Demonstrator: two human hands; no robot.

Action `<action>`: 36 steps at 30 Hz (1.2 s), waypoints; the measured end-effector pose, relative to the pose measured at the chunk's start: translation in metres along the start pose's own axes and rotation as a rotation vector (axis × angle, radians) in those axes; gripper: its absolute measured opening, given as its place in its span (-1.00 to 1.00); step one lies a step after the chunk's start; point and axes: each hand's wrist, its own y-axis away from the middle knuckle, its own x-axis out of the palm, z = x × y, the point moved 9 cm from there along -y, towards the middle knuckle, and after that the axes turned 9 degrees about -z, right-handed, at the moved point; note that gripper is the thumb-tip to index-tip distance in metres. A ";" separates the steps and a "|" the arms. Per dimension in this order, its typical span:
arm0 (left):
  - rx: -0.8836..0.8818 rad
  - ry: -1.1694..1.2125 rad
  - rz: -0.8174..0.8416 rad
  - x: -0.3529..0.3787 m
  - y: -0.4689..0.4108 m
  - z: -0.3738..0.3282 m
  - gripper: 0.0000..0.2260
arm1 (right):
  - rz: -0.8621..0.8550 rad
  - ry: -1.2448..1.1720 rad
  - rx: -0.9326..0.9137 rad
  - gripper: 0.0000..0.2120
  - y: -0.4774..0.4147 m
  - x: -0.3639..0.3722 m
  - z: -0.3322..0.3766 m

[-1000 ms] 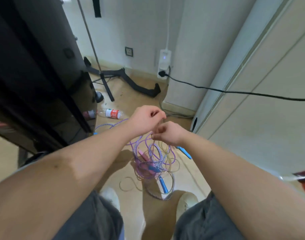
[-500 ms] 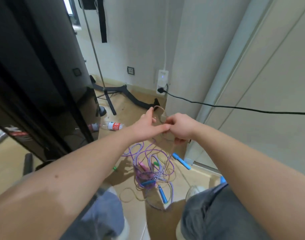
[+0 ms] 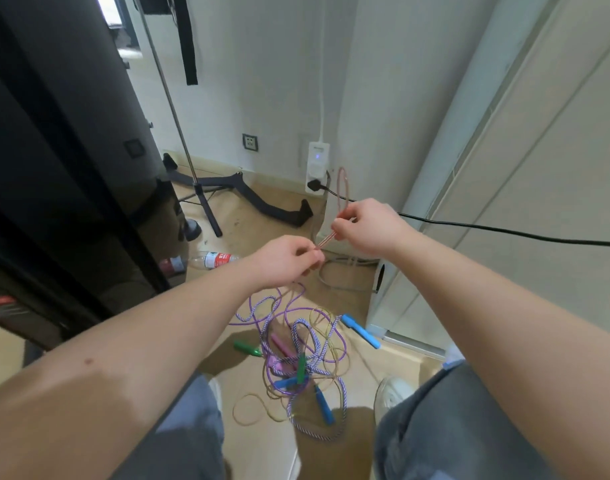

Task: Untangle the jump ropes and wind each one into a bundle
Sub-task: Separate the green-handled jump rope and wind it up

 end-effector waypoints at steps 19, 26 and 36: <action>-0.203 0.706 -0.273 -0.006 -0.064 0.022 -0.87 | 0.530 -0.432 0.281 -0.44 -0.010 0.120 -0.051; -0.276 0.798 -0.280 -0.009 -0.072 0.026 -0.75 | 0.374 -0.514 0.093 -0.83 -0.025 0.117 -0.019; -0.283 0.257 0.354 0.056 -0.037 0.042 -0.80 | 0.134 -0.827 0.255 -0.80 -0.037 0.065 -0.041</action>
